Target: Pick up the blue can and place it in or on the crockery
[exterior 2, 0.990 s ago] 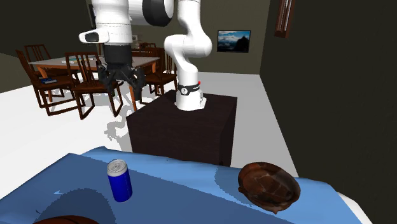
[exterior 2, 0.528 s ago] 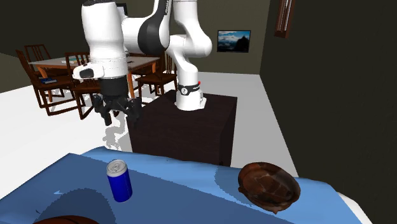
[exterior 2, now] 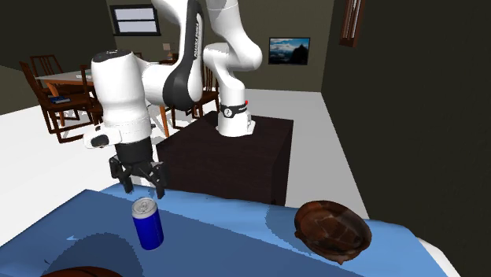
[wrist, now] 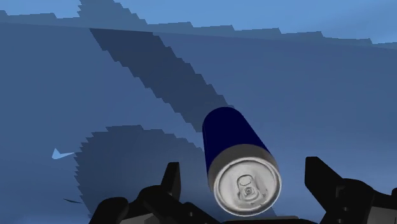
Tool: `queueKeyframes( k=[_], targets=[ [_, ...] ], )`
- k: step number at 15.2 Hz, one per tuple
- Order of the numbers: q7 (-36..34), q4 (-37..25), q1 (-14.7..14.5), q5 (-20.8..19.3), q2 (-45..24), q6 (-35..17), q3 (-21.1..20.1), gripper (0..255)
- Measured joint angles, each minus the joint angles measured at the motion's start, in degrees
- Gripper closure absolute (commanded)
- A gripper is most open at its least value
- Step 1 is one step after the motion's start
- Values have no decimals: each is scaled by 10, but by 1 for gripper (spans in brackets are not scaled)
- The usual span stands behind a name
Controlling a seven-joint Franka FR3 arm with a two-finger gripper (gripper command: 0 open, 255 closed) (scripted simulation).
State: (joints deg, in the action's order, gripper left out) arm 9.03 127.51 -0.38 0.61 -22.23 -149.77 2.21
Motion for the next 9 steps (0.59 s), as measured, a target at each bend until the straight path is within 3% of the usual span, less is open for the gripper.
queueKeyframes(
  k=[9],
  targets=[
    [3, -11, 3, 3, -57, -45, -2, 0]
  ],
)
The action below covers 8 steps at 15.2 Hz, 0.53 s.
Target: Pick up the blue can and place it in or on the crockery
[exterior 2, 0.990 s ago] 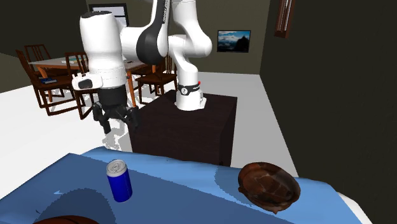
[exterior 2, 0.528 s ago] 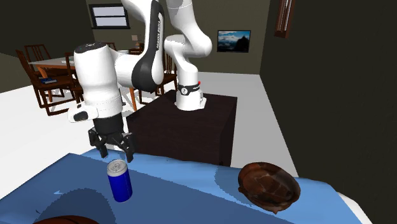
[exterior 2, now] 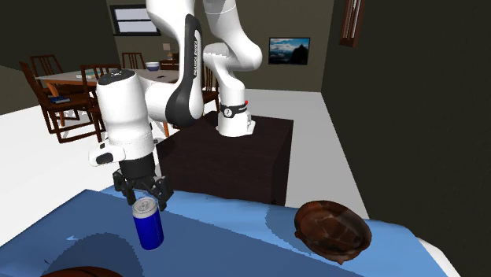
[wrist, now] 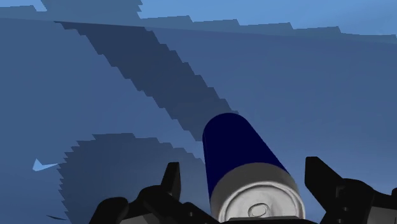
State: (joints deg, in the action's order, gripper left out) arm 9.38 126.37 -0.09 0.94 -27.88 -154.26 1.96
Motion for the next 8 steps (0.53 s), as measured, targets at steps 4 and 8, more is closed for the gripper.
queueKeyframes(
  k=[4, 8],
  targets=[
    [0, -1, 0, 0, -1, -1, 0, 0],
    [0, -1, 0, 0, -1, -1, 0, 255]
  ],
)
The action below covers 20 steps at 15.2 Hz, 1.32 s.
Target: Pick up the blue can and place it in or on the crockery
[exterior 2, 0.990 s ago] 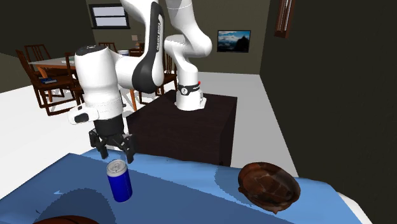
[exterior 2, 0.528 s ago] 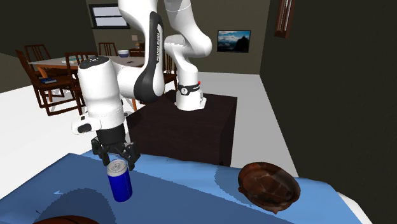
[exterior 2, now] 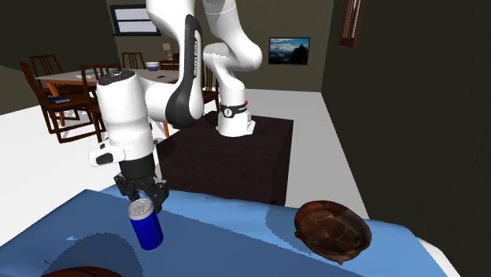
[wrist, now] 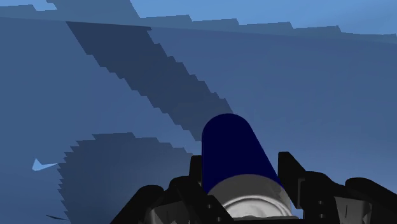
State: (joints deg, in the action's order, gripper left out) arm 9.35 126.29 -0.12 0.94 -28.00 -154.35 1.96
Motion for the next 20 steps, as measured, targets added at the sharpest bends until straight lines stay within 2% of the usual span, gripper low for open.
queueKeyframes(
  k=[8, 20],
  targets=[
    [0, 1, 0, 0, 3, 3, 0, 255],
    [-2, 11, -2, -4, 83, 72, 4, 255]
  ],
)
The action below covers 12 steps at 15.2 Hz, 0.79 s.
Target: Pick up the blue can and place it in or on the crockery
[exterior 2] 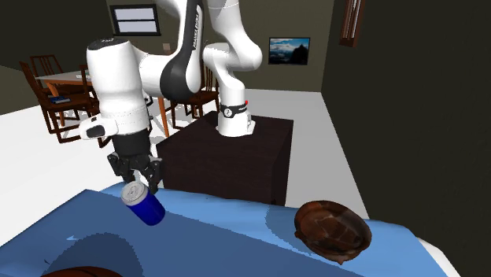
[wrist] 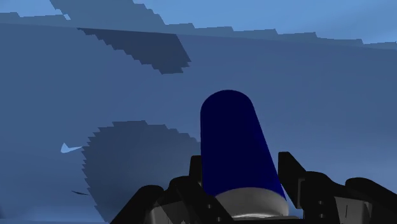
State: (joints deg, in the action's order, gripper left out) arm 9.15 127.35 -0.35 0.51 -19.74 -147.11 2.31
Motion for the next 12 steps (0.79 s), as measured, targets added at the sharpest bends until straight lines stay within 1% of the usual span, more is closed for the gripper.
queueKeyframes(
  k=[12],
  targets=[
    [-3, -8, -2, -5, 74, 82, 2, 255]
  ],
)
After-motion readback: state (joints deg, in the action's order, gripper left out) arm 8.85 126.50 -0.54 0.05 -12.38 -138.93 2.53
